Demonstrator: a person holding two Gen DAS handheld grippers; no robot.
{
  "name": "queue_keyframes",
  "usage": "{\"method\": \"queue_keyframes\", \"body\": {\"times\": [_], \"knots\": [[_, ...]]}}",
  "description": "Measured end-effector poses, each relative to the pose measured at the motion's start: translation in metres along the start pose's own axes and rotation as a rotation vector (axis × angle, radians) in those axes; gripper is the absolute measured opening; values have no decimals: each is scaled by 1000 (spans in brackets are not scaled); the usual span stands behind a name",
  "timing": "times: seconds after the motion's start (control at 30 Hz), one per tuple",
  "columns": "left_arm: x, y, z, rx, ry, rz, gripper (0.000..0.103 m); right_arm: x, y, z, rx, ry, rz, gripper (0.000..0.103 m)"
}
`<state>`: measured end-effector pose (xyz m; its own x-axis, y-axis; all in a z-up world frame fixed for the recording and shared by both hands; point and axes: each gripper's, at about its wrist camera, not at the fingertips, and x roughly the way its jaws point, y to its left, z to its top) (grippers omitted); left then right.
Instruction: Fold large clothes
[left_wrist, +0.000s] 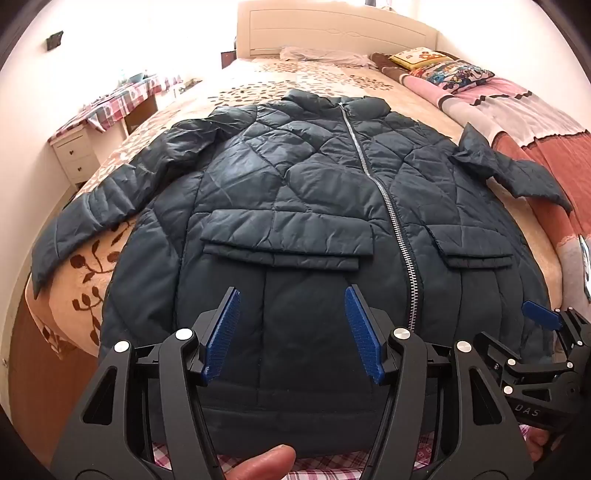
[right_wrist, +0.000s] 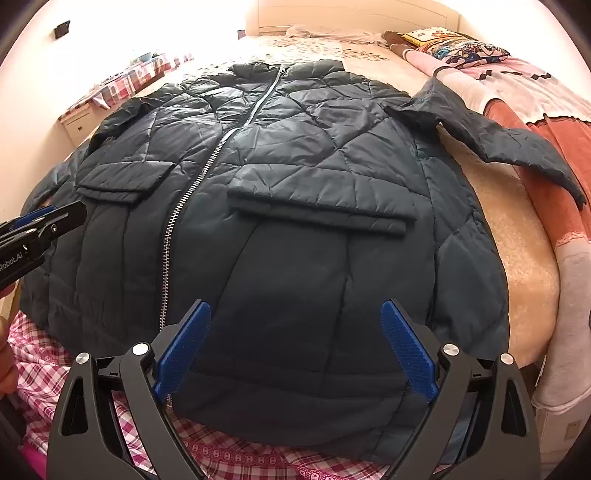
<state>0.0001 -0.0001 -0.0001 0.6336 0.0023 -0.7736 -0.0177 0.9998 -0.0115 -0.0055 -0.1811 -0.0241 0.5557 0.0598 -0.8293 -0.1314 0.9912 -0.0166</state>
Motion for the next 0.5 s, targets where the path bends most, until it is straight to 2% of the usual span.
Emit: {"method": "queue_keyframes", "body": {"times": [0.5], "knots": [[0,0,0,0,3,-1,59,-1,0,0,3,-3,2,91]]}}
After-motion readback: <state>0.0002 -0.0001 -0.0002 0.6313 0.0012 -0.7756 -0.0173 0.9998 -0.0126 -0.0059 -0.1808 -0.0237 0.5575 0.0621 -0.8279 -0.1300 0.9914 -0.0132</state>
